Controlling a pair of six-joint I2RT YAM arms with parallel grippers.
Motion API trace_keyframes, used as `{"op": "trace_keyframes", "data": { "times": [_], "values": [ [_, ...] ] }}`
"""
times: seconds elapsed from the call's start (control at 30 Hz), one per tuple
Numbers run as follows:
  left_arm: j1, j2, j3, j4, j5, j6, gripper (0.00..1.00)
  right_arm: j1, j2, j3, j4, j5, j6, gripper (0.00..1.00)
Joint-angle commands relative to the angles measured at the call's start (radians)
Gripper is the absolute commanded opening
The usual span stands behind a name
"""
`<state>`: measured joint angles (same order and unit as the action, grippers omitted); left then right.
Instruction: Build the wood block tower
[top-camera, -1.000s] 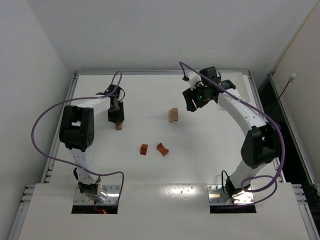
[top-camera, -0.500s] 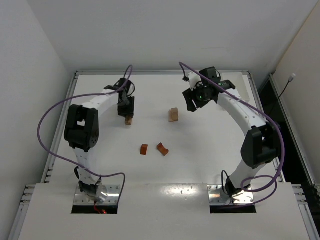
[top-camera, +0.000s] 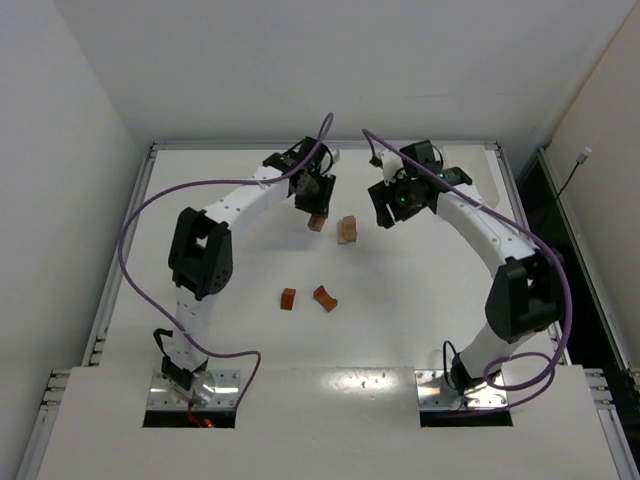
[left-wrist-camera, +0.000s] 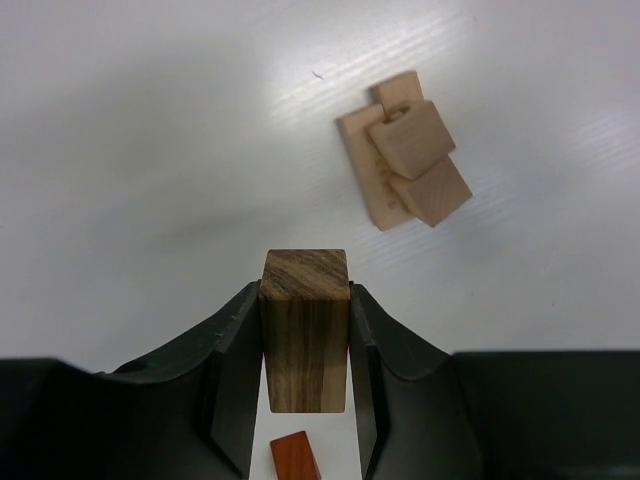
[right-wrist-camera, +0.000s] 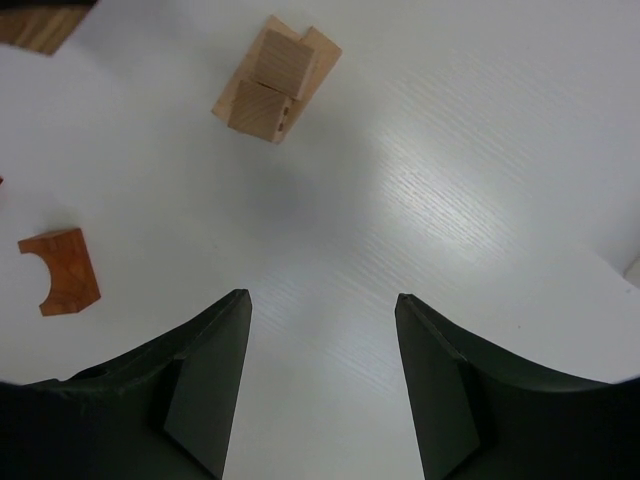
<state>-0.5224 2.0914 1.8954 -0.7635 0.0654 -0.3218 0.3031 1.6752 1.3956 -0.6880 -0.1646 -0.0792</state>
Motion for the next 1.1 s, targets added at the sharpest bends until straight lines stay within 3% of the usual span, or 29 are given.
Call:
{"op": "trace_keyframes", "data": {
  "times": [0.0, 0.13, 0.3, 0.43, 0.63, 0.7, 0.9, 0.97, 1.03, 1.07],
  "values": [
    [-0.054, 0.010, 0.034, -0.020, 0.088, 0.041, 0.00, -0.005, -0.121, -0.021, 0.073, 0.121, 0.036, 0.57],
    [-0.145, 0.019, 0.068, -0.042, 0.097, 0.090, 0.00, -0.093, -0.256, -0.087, 0.163, 0.276, 0.085, 0.54],
    [-0.273, 0.010, 0.077, -0.063, 0.088, 0.168, 0.00, -0.146, -0.367, -0.173, 0.188, 0.286, 0.085, 0.54],
    [-0.356, 0.062, 0.088, -0.131, 0.114, 0.242, 0.00, -0.174, -0.437, -0.225, 0.128, 0.124, 0.013, 0.54],
    [-0.366, 0.173, 0.060, -0.152, 0.237, 0.299, 0.01, -0.194, -0.543, -0.256, 0.039, -0.074, -0.185, 0.59],
    [-0.366, 0.218, 0.070, -0.152, 0.255, 0.308, 0.08, -0.203, -0.589, -0.265, 0.009, -0.098, -0.249, 0.64],
    [-0.366, 0.279, 0.100, -0.152, 0.255, 0.308, 0.21, -0.222, -0.675, -0.265, -0.028, -0.087, -0.340, 0.66],
    [-0.366, 0.279, 0.100, -0.152, 0.255, 0.308, 0.34, -0.222, -0.710, -0.256, -0.056, -0.107, -0.373, 0.66],
    [-0.366, 0.279, 0.100, -0.143, 0.278, 0.308, 0.41, -0.233, -0.745, -0.256, -0.074, -0.134, -0.407, 0.69],
    [-0.366, 0.250, 0.100, -0.131, 0.278, 0.308, 0.54, -0.233, -0.761, -0.256, -0.096, -0.166, -0.444, 0.69]
  ]
}}
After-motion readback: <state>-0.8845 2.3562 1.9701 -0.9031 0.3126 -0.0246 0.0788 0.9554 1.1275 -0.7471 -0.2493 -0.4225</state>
